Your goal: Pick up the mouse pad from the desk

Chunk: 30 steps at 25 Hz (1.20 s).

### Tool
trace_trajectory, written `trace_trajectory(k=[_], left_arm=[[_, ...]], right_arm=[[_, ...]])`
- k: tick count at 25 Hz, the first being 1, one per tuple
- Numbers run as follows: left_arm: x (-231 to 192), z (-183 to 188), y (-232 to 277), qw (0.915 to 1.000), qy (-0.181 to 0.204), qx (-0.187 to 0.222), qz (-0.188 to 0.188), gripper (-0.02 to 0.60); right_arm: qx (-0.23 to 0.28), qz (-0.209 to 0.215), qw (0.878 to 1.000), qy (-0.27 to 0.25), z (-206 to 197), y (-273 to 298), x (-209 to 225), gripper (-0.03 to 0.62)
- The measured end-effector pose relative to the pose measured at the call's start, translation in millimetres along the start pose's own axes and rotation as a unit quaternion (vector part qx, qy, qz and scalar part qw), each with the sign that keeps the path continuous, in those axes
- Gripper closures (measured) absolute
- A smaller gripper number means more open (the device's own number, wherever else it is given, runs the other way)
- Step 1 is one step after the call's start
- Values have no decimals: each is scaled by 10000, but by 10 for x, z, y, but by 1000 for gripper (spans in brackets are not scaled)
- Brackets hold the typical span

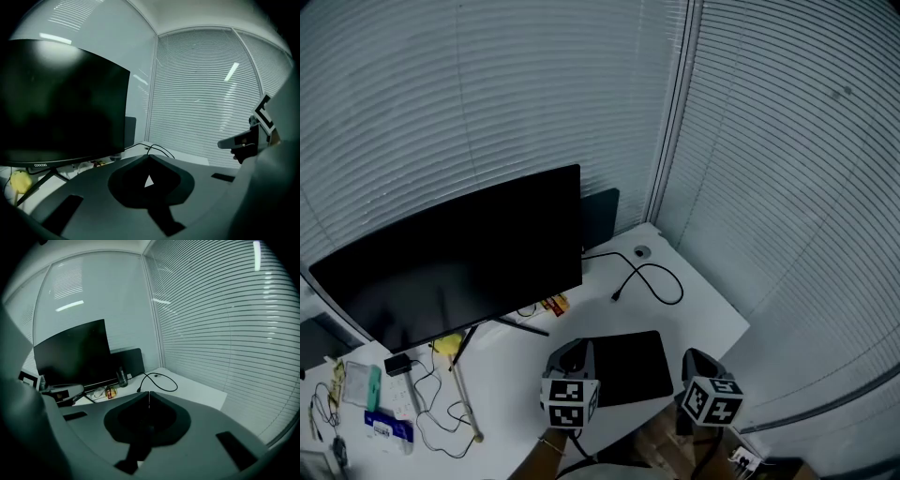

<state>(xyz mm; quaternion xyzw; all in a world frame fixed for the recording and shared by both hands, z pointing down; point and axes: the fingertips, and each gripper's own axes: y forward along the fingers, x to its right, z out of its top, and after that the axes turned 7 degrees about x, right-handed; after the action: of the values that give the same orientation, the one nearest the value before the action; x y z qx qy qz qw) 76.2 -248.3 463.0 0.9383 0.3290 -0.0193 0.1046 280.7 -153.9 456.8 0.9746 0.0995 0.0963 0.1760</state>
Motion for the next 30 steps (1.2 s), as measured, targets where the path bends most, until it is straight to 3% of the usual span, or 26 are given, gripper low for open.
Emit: trace_trajectory(k=[6,15,30], left_arm=[[-169,-195,-41,9983,-17,-261,518,565],[-204,-194,-82,9924,-85,-273,1198,565],[-299,-579,-114,9847,-187,-737,1570,565]], right_arm=[[-225,342,9991,52,-130,296,24,562],[-341,964,9945,-206,52,623,4,562],[-863,1077,9901,-266,-299,812,167,562]])
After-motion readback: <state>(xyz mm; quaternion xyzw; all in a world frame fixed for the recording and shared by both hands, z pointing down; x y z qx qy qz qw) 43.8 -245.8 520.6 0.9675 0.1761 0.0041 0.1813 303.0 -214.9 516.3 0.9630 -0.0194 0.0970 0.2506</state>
